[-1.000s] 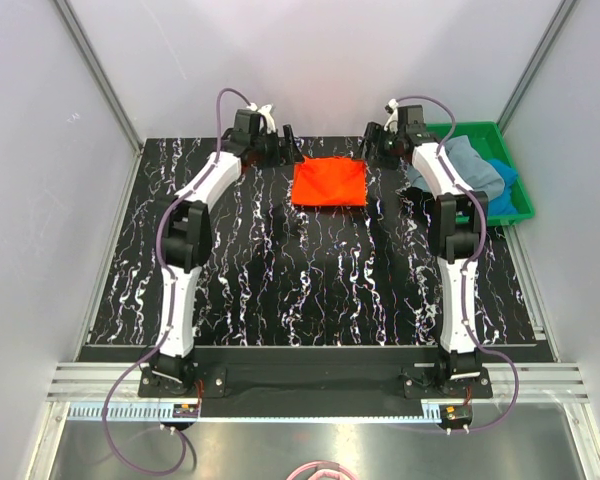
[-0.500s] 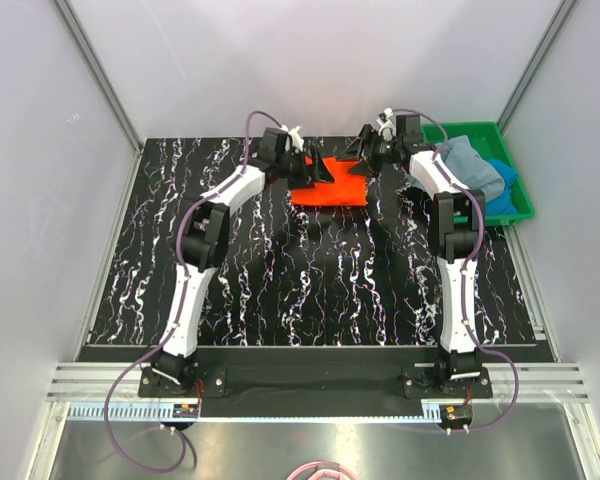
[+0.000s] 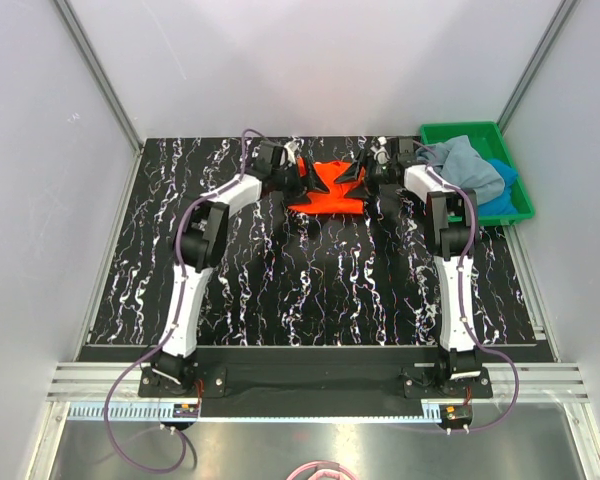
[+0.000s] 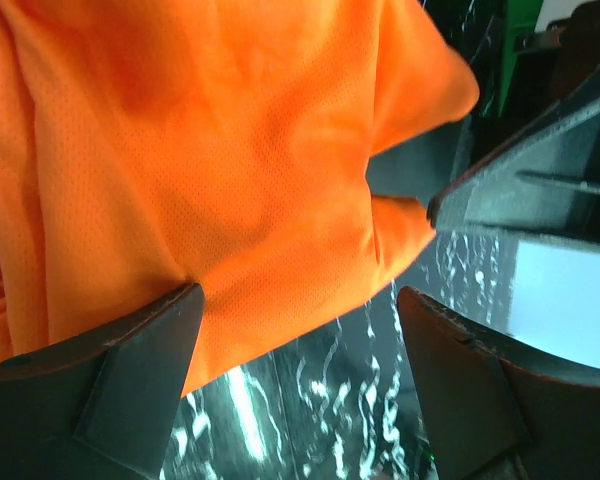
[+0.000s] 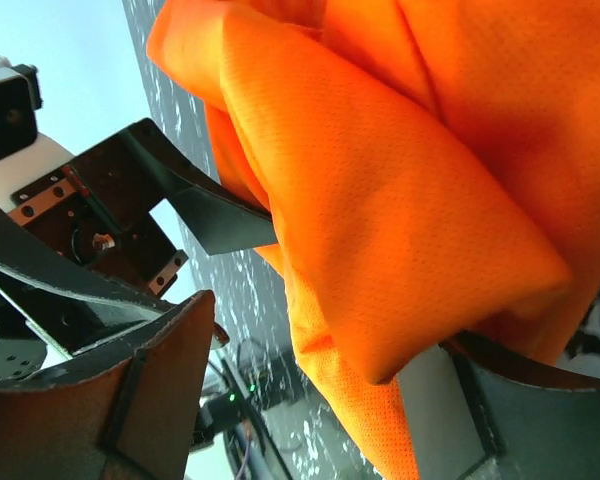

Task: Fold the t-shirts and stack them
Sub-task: Fold the tshirt

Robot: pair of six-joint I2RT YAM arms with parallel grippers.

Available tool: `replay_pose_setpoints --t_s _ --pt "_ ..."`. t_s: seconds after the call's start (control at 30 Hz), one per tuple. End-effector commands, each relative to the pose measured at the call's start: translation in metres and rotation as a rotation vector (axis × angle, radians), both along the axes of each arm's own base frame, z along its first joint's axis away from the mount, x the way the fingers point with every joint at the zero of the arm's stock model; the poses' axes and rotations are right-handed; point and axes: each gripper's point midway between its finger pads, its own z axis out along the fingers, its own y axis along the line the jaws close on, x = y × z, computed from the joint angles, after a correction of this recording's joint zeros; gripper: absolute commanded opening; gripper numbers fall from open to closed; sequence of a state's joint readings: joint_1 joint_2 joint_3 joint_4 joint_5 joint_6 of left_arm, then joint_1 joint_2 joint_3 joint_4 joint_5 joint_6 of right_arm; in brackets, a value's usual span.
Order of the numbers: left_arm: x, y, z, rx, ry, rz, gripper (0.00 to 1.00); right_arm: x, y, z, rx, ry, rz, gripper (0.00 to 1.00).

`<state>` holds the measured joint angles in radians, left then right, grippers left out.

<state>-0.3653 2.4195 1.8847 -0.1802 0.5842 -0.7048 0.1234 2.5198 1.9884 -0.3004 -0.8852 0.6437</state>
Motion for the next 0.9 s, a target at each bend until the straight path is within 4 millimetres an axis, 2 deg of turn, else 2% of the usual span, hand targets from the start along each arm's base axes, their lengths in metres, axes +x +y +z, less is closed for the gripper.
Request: replay_pose_setpoints --t_s 0.0,0.03,0.07,0.1,0.13,0.17,0.2,0.23,0.4,0.43,0.47,0.5,0.53,0.57,0.6,0.63,0.73,0.77,0.87 --pt "-0.035 0.012 -0.009 0.007 0.135 0.014 0.87 -0.016 -0.004 0.006 -0.016 0.023 0.019 0.76" --pt "-0.042 0.012 0.005 -0.019 0.136 0.000 0.87 -0.020 -0.005 0.012 -0.018 0.026 0.020 0.76" --pt "-0.057 0.014 -0.004 -0.020 0.180 -0.003 0.86 -0.023 -0.005 0.014 -0.023 0.021 0.026 0.76" --pt "-0.064 0.015 -0.001 -0.027 0.191 -0.007 0.86 -0.025 -0.005 0.018 -0.027 0.018 0.028 0.76" --pt "-0.071 0.015 0.013 -0.047 0.187 -0.017 0.86 -0.031 -0.006 0.024 -0.029 0.020 0.030 0.77" --pt "-0.079 0.017 0.015 -0.054 0.204 -0.015 0.85 -0.034 -0.006 0.027 -0.028 0.021 0.032 0.77" --pt "-0.093 0.021 0.007 -0.049 0.242 -0.015 0.85 -0.037 -0.006 0.030 -0.030 0.021 0.033 0.76" --pt "-0.099 0.022 0.020 -0.064 0.230 -0.024 0.84 -0.044 -0.007 0.036 -0.030 0.026 0.033 0.76" --pt "-0.134 0.033 0.037 -0.081 0.243 -0.023 0.83 -0.080 -0.001 0.058 -0.016 0.057 0.047 0.76" --pt "-0.137 0.034 0.041 -0.083 0.235 -0.025 0.83 -0.084 0.000 0.076 -0.008 0.022 0.049 0.76" --pt "-0.138 0.036 0.045 -0.078 0.219 -0.023 0.83 -0.091 0.000 0.079 -0.011 0.018 0.054 0.75" --pt "-0.140 0.037 0.057 -0.081 0.182 -0.027 0.83 -0.092 0.002 0.085 -0.036 -0.016 0.055 0.75" --pt "-0.141 0.039 0.062 -0.074 0.162 -0.028 0.83 -0.095 0.002 0.106 -0.051 -0.066 0.061 0.75" --pt "-0.140 0.040 0.069 -0.065 0.121 -0.042 0.83 -0.095 0.002 0.114 -0.079 -0.130 0.084 0.75" --pt "-0.139 0.041 0.085 -0.066 0.075 -0.048 0.83 -0.093 -0.001 0.120 -0.116 -0.169 0.075 0.75" --pt "-0.137 0.043 0.091 -0.054 0.047 -0.043 0.84 -0.096 0.000 0.137 -0.130 -0.222 0.082 0.76" --pt "-0.127 0.047 0.110 -0.034 -0.055 -0.051 0.85 -0.098 -0.006 0.157 -0.180 -0.328 0.092 0.77" --pt "-0.120 0.046 0.120 -0.034 -0.095 -0.056 0.86 -0.098 -0.008 0.159 -0.194 -0.345 0.095 0.77" --pt "-0.105 0.044 0.111 -0.030 -0.082 -0.065 0.86 -0.095 -0.016 0.152 -0.223 -0.346 0.087 0.78"
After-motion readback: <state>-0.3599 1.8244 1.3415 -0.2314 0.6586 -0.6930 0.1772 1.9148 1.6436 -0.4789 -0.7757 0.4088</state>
